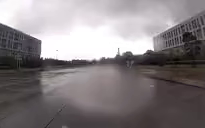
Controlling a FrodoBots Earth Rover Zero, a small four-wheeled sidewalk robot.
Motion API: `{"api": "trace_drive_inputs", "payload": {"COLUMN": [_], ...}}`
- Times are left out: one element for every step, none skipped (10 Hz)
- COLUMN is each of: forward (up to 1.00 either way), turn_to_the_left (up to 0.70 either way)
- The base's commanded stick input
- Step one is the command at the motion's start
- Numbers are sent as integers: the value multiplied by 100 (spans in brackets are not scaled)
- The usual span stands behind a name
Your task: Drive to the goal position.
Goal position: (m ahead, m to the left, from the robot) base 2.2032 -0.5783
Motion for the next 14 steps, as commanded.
{"api": "trace_drive_inputs", "payload": {"forward": [70, 70, 70, 70, 70, 70, 70, 70, 70, 70, 70, 70, 70, 70], "turn_to_the_left": [0, 0, 0, 0, 0, 0, 0, 0, 0, 0, 0, 0, 0, 0]}}
